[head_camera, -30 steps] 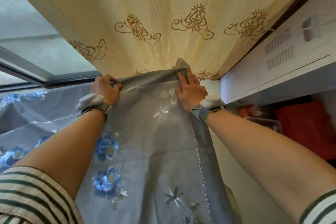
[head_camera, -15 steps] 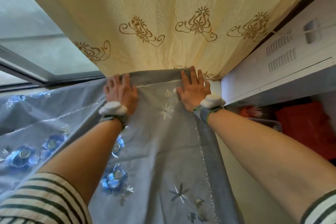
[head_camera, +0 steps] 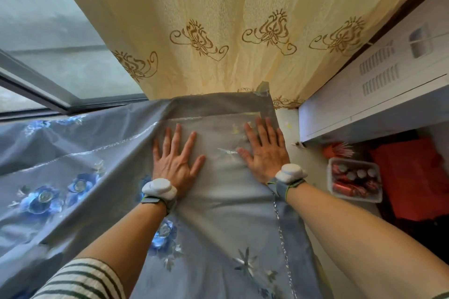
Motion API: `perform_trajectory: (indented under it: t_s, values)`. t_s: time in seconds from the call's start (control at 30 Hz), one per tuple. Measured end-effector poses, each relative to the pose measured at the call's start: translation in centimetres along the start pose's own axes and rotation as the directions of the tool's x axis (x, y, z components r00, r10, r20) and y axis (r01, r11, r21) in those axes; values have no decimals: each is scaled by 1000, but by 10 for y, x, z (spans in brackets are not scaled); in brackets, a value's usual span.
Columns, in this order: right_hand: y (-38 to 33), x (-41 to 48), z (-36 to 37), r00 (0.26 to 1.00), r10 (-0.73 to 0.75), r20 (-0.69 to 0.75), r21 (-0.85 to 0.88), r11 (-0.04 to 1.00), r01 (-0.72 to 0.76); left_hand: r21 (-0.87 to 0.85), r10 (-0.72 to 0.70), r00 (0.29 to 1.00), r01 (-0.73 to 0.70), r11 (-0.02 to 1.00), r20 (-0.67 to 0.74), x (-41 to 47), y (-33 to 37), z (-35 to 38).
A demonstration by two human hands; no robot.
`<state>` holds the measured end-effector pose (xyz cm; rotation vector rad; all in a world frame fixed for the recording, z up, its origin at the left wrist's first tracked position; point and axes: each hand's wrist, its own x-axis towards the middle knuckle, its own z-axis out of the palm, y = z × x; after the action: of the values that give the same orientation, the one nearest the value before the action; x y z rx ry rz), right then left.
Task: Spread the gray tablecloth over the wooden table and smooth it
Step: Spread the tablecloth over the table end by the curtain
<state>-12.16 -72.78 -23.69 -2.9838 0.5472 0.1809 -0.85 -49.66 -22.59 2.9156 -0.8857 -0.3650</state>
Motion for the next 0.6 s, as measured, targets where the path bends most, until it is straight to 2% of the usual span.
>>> perform_trajectory:
  t_s: [0.13,0.23,0.33,0.43,0.6]
  values:
    - [0,2,-15,993,42,112,18,999,-44,18,-7,998,6,1000,63,-4,2,-10]
    - [-1,-28,-25,997,57,51,57,997,-60,-35,-25,999,26,999,30,-31,12,-17]
    - [-9,-80,-20,1000,-19,8,20,1000,18,-70,92,995,-90,994,28,-80,31,-9]
    - [-20,-107,-11,1000,-4,4,43,999,4,-83,156,987,-153,985,27,-115,44,1]
    - [-10,-122,5,997,25,78,4,1000,-25,-85,49,997,-44,995,58,-142,38,19]
